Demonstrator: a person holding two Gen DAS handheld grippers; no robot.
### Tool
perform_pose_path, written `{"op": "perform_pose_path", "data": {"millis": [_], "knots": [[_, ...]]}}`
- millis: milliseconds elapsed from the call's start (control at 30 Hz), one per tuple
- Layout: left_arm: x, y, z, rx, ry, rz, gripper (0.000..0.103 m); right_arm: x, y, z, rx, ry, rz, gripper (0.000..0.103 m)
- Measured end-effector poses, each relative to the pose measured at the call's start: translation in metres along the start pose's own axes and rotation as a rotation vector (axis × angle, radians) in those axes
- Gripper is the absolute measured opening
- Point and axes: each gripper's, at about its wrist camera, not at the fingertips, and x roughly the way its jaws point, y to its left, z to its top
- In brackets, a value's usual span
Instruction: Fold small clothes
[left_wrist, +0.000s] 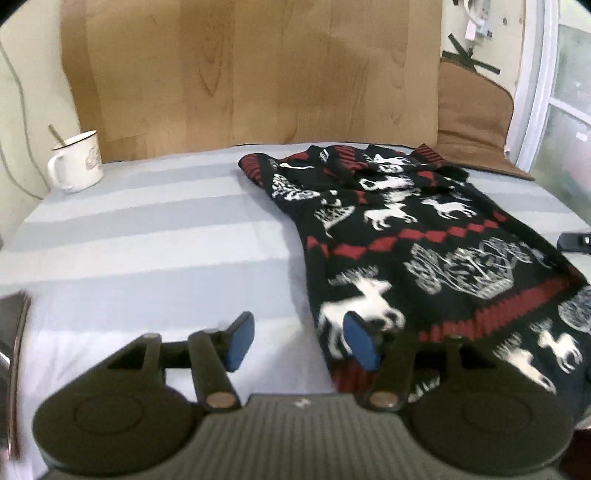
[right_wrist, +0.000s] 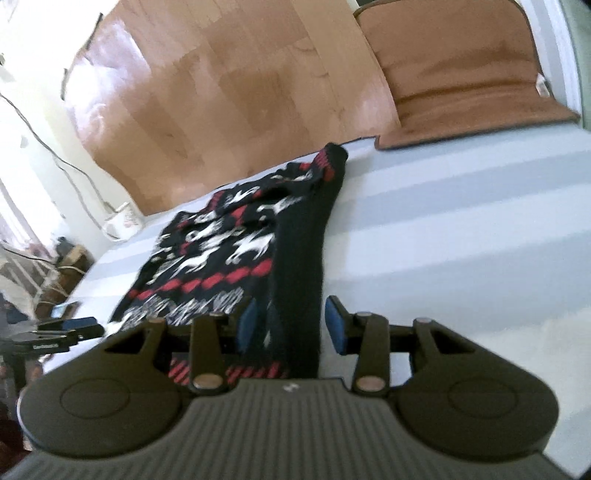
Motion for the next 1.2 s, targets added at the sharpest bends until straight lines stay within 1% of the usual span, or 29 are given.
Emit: {"op": "perform_pose_path", "data": {"millis": [100, 200, 267, 333, 433, 500, 600, 667, 733, 767, 800, 833, 867, 900, 933, 967, 1000, 1033, 1067, 1133, 1167, 1200], "knots": [[-0.014, -0.008, -0.013, -0.009, 0.001, 0.011, 0.056, -0.015, 0.002, -0.015, 0.006, 0.006, 0.019, 0.048], [-0.027, -0.008, -0.026, -0.058, 0.021, -0.007, 0.057, -0.028, 0.001, -0.028, 0.011, 0.004, 0.018, 0.05], [-0.035, -0.003, -0.034, -0.11, 0.034, -0.033, 0.062, -0.037, -0.003, -0.035, 0.033, -0.003, 0.025, 0.051], [-0.044, 0.002, -0.042, -0.172, 0.043, -0.064, 0.077, -0.047, -0.007, -0.044, 0.058, -0.005, 0.036, 0.052], [-0.059, 0.003, -0.055, -0.231, 0.037, -0.14, 0.086, -0.062, -0.011, -0.057, 0.086, -0.003, 0.074, 0.052], [-0.066, -0.002, -0.06, -0.238, 0.031, -0.186, 0.09, -0.071, -0.014, -0.064, 0.099, -0.005, 0.097, 0.052], [-0.069, -0.021, -0.063, -0.184, 0.028, -0.204, 0.09, -0.079, -0.016, -0.073, 0.122, -0.002, 0.123, 0.052], [-0.065, -0.031, -0.065, -0.154, 0.043, -0.212, 0.085, -0.082, -0.015, -0.078, 0.132, 0.003, 0.146, 0.052], [-0.056, -0.039, -0.069, -0.135, 0.083, -0.219, 0.07, -0.082, -0.011, -0.084, 0.128, 0.014, 0.154, 0.053], [-0.057, -0.044, -0.071, -0.108, 0.071, -0.194, 0.066, -0.08, -0.01, -0.087, 0.125, 0.019, 0.15, 0.053], [-0.058, -0.049, -0.072, -0.076, 0.074, -0.181, 0.048, -0.078, -0.009, -0.09, 0.122, 0.025, 0.145, 0.053], [-0.059, -0.053, -0.073, -0.049, 0.077, -0.162, 0.032, -0.075, -0.009, -0.092, 0.122, 0.03, 0.131, 0.051], [-0.06, -0.054, -0.073, -0.038, 0.089, -0.165, 0.023, -0.072, -0.01, -0.094, 0.124, 0.034, 0.118, 0.04], [-0.063, -0.051, -0.072, -0.051, 0.101, -0.182, 0.008, -0.073, -0.013, -0.095, 0.125, 0.025, 0.112, 0.027], [-0.066, -0.047, -0.07, -0.077, 0.122, -0.212, 0.006, -0.07, -0.013, -0.094, 0.122, 0.04, 0.096, 0.008], [-0.073, -0.043, -0.068, -0.113, 0.129, -0.256, 0.006, -0.072, -0.013, -0.094, 0.125, 0.047, 0.081, 0.007], [-0.088, -0.038, -0.065, -0.147, 0.097, -0.313, 0.006, -0.077, -0.015, -0.093, 0.146, 0.037, 0.103, 0.007], [-0.101, -0.033, -0.062, -0.166, 0.059, -0.344, 0.006, -0.086, -0.017, -0.091, 0.173, 0.014, 0.147, 0.007], [-0.111, -0.028, -0.059, -0.185, 0.027, -0.355, 0.007, -0.095, -0.016, -0.088, 0.179, -0.014, 0.166, 0.007], [-0.119, -0.016, -0.055, -0.23, -0.002, -0.355, 0.007, -0.109, -0.015, -0.081, 0.161, -0.054, 0.149, 0.007], [-0.116, -0.01, -0.055, -0.247, 0.002, -0.336, 0.007, -0.111, -0.015, -0.079, 0.151, -0.058, 0.135, 0.007], [-0.11, -0.006, -0.057, -0.264, 0.022, -0.306, 0.007, -0.11, -0.016, -0.079, 0.138, -0.051, 0.117, 0.007]]}}
